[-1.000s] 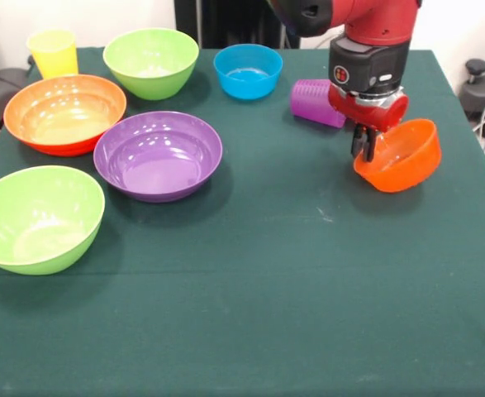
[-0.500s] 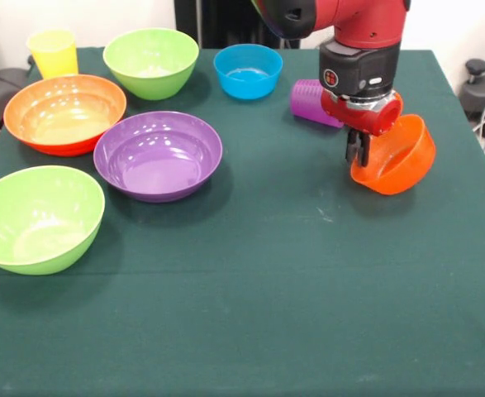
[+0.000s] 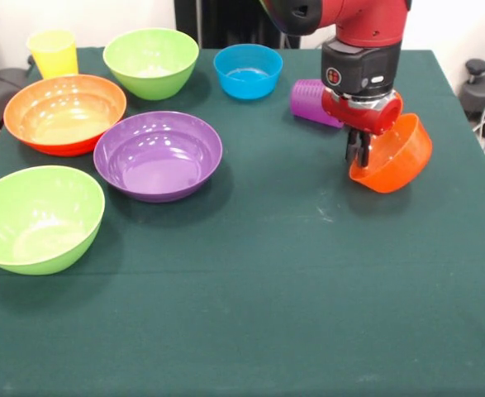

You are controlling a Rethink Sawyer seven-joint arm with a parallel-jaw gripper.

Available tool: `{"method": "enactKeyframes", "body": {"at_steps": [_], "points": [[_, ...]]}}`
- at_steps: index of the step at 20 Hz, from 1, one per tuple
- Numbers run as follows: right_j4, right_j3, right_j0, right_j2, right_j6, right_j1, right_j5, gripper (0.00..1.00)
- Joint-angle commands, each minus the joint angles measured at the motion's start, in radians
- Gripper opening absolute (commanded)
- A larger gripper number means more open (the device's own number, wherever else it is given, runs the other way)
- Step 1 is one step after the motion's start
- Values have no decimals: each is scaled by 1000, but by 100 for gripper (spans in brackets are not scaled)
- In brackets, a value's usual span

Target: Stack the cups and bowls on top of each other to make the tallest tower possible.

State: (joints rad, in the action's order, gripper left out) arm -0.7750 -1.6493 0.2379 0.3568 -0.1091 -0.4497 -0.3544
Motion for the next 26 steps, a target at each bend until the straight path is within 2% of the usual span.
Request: {"method": "enactKeyframes", "body": {"at_steps": [1, 7, 10, 21, 26], "points": [[-54, 30, -39, -65, -209, 165, 1, 0], [-33, -3, -68, -67, -199, 93, -17, 0], [-25, -39, -8, -55, -156, 48, -31, 0], [-19, -117, -30, -137, -244, -5, -7, 0], [-8, -141, -23, -140, -234, -34, -11, 0]]}}
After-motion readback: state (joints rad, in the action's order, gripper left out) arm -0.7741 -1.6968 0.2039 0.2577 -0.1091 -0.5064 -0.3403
